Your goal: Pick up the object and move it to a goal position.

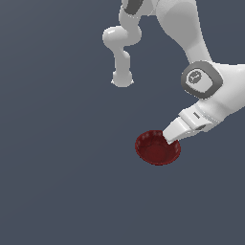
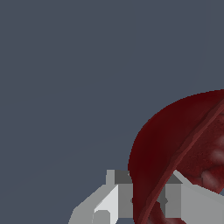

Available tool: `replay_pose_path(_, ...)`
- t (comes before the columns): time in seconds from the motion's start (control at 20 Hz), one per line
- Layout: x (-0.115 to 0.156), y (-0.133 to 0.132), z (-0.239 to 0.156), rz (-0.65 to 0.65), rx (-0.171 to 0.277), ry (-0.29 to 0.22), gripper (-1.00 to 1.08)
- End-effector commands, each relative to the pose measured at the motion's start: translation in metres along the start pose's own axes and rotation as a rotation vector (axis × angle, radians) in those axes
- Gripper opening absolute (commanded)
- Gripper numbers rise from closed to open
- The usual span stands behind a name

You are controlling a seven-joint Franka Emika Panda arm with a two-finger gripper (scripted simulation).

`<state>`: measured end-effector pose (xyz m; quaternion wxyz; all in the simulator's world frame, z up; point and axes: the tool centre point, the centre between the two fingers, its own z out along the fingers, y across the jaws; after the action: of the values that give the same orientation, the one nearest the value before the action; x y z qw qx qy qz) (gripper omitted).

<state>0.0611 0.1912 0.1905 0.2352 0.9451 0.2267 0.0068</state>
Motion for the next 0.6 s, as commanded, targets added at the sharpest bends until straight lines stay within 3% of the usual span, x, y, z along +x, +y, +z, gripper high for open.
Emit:
replay_pose_path(0.0, 0.000, 0.006, -0.026, -0.035, -0.009, 0.067, -1.00)
replay_pose_path(0.3, -0.006, 0.018, -0.082, -0.115, -0.028, 0.215, -1.00)
replay_pose_path(0.55, -0.014, 0.026, -0.117, -0.166, -0.040, 0.308, -1.00)
